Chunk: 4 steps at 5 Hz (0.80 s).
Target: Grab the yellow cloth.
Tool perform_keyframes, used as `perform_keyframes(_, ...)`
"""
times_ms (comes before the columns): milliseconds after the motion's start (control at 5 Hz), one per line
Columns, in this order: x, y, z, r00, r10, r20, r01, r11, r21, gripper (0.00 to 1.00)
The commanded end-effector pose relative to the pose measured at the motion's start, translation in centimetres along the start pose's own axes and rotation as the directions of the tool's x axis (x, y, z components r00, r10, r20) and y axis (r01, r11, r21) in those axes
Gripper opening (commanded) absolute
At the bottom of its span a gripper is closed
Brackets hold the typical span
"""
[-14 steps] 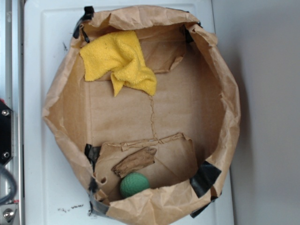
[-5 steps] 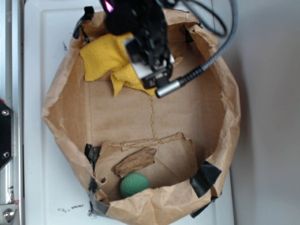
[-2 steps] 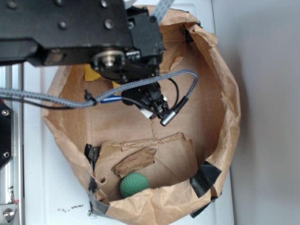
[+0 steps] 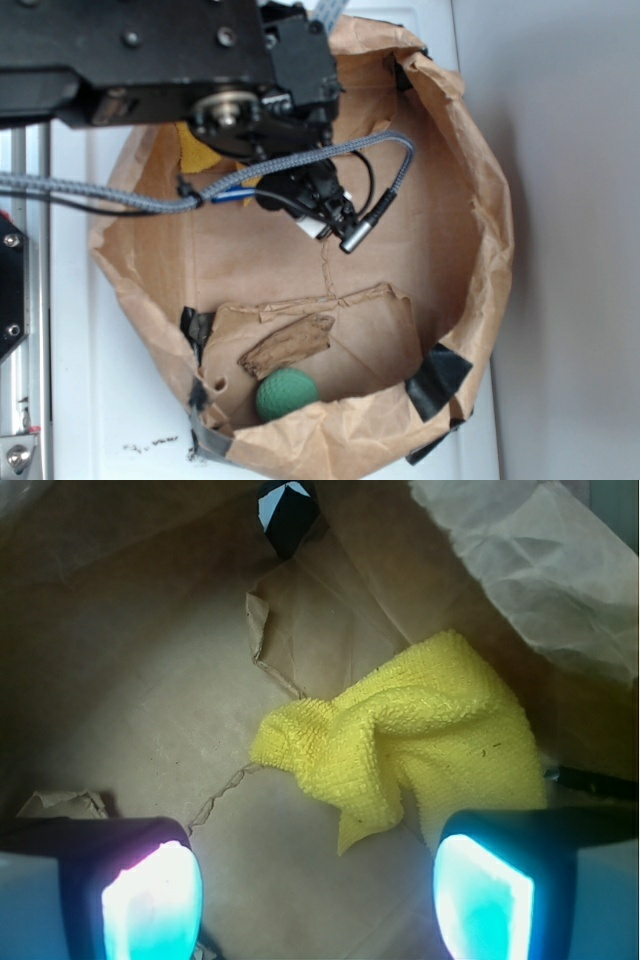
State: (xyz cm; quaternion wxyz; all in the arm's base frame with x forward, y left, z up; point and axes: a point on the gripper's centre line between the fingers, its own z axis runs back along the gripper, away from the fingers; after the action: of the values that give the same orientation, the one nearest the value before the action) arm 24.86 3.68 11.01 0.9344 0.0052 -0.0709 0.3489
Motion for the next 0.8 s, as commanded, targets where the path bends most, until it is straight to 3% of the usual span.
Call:
perform_keyframes(0, 4.0, 0.6, -3.0, 0.998, 0.042, 0.053, -0.042, 0.999, 0.0, 1.0)
perform_keyframes(600, 4.7, 0.0, -5.1, 0.996, 0.07, 0.053, -0.073, 0.996, 0.057, 1.0)
